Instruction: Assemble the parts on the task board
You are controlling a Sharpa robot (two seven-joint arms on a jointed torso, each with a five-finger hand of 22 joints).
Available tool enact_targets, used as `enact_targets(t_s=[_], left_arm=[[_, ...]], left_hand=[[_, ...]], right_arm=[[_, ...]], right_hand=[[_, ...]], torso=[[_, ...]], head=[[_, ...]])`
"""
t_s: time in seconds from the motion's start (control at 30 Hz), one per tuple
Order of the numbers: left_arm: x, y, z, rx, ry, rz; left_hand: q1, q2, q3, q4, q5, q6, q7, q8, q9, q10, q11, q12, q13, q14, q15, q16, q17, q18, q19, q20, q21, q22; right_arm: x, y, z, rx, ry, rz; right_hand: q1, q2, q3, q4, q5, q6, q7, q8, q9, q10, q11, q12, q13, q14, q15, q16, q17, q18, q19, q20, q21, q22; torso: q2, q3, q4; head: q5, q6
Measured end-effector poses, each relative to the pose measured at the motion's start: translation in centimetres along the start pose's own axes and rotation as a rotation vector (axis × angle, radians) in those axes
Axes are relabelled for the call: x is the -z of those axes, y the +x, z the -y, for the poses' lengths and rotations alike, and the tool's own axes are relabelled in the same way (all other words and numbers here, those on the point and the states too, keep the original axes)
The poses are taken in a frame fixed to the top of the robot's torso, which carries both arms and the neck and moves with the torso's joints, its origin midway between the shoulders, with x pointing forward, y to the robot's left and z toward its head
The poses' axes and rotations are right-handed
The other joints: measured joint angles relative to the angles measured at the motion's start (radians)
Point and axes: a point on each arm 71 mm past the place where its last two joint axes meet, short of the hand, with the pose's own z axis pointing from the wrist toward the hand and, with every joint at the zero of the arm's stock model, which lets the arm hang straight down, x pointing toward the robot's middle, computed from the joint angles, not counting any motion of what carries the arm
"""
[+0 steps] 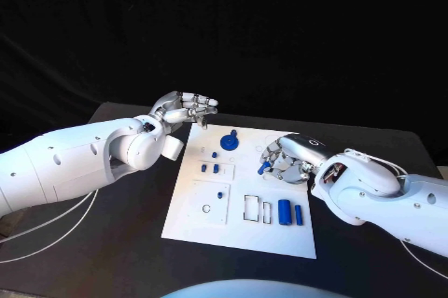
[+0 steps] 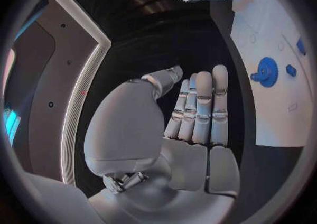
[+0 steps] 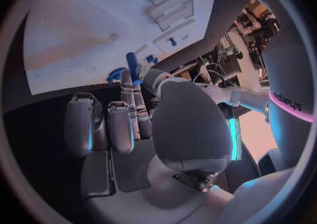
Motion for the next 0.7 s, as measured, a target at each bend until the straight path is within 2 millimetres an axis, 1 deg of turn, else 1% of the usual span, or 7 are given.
enact_targets(t_s=[0.13, 0.2, 0.3, 0.43, 0.63, 0.7], left_arm=[[0.0, -0.1, 0.0, -0.001, -0.001, 0.003], [-0.1, -0.1, -0.1, -0.001, -0.001, 0.003], [-0.1, -0.1, -0.1, -0.001, -0.001, 0.004], [-0.2, 0.0, -0.1, -0.001, -0.001, 0.002], [-0.5, 0.2, -0.1, 0.0, 0.0, -0.002], [-0.6, 0.4, -0.1, 0.001, 0.001, -0.005]], left_hand=[[0.0, 0.0, 0.0, 0.0, 0.0, 0.0, 0.0, 0.0, 0.0, 0.0, 0.0, 0.0, 0.0, 0.0, 0.0, 0.0, 0.0, 0.0, 0.0, 0.0, 0.0, -0.001], [0.0, 0.0, 0.0, 0.0, 0.0, 0.0, 0.0, 0.0, 0.0, 0.0, 0.0, 0.0, 0.0, 0.0, 0.0, 0.0, 0.0, 0.0, 0.0, 0.0, 0.0, -0.001], [0.0, 0.0, 0.0, 0.0, 0.0, 0.0, 0.0, 0.0, 0.0, 0.0, 0.0, 0.0, 0.0, 0.0, 0.0, 0.0, 0.0, 0.0, 0.0, 0.0, 0.0, -0.001], [0.0, 0.0, 0.0, 0.0, 0.0, 0.0, 0.0, 0.0, 0.0, 0.0, 0.0, 0.0, 0.0, 0.0, 0.0, 0.0, 0.0, 0.0, 0.0, 0.0, 0.0, -0.001], [0.0, 0.0, 0.0, 0.0, 0.0, 0.0, 0.0, 0.0, 0.0, 0.0, 0.0, 0.0, 0.001, 0.0, 0.0, 0.0, 0.0, 0.0, 0.0, 0.0, 0.0, -0.001], [0.0, 0.0, 0.0, 0.0, 0.0, 0.0, 0.0, 0.0, 0.0, 0.0, 0.0, 0.0, 0.001, 0.0, 0.0, 0.0, 0.0, 0.0, 0.0, 0.0, 0.0, -0.001]], right_arm=[[-0.1, -0.3, -2.5, -0.045, -0.055, 0.011], [-0.4, -0.1, -3.5, -0.064, -0.079, 0.011], [-0.9, 0.4, -4.9, -0.092, -0.111, 0.004], [-1.5, 2.0, -7.1, -0.134, -0.158, -0.022], [-2.2, 4.7, -10.1, -0.172, -0.233, -0.057], [-2.6, 5.4, -10.8, -0.172, -0.251, -0.064]], right_hand=[[0.0, 0.0, 0.0, 0.0, 0.0, 0.0, 0.0, 0.0, 0.0, 0.0, 0.0, 0.0, 0.0, 0.0, 0.0, 0.004, 0.001, 0.0, 0.0, 0.0, 0.0, 0.0], [-0.001, 0.001, 0.0, 0.0, -0.001, 0.0, 0.0, 0.0, 0.0, 0.0, 0.0, 0.0, 0.0, 0.0, 0.0, 0.004, 0.001, 0.0, 0.0, 0.0, 0.0, 0.0], [-0.001, 0.001, 0.004, -0.004, -0.002, -0.001, -0.001, 0.0, 0.0, 0.0, 0.0, 0.0, -0.001, 0.0, 0.0, 0.004, 0.0, 0.0, 0.0, 0.0, 0.0, 0.0], [-0.001, 0.001, 0.004, -0.004, 0.001, -0.002, -0.002, 0.0, 0.0, 0.0, 0.0, -0.004, -0.001, 0.0, 0.0, 0.004, -0.001, 0.0, 0.0, 0.0, 0.0, 0.0], [-0.001, 0.001, 0.01, -0.004, 0.003, -0.004, -0.004, 0.0, 0.0, 0.0, 0.0, -0.004, -0.001, 0.0, 0.0, 0.004, -0.001, 0.0, 0.0, 0.0, 0.0, 0.0], [-0.001, 0.001, 0.01, -0.004, 0.003, -0.004, -0.004, 0.0, 0.0, 0.0, 0.0, -0.004, -0.001, 0.0, 0.0, 0.004, -0.001, 0.0, 0.0, 0.0, 0.0, 0.0]], torso=[[0.0, 0.0007, 0.0005], [0.0, 0.0002, 0.0016], [0.0, -0.0006, 0.0027], [0.0, -0.0012, 0.0028], [0.0, -0.0024, 0.0027], [0.0, -0.0025, 0.0034]], head=[[0.003, -0.001], [0.004, -0.002], [0.01, -0.004], [0.022, -0.01], [0.033, -0.013], [0.035, -0.014]])
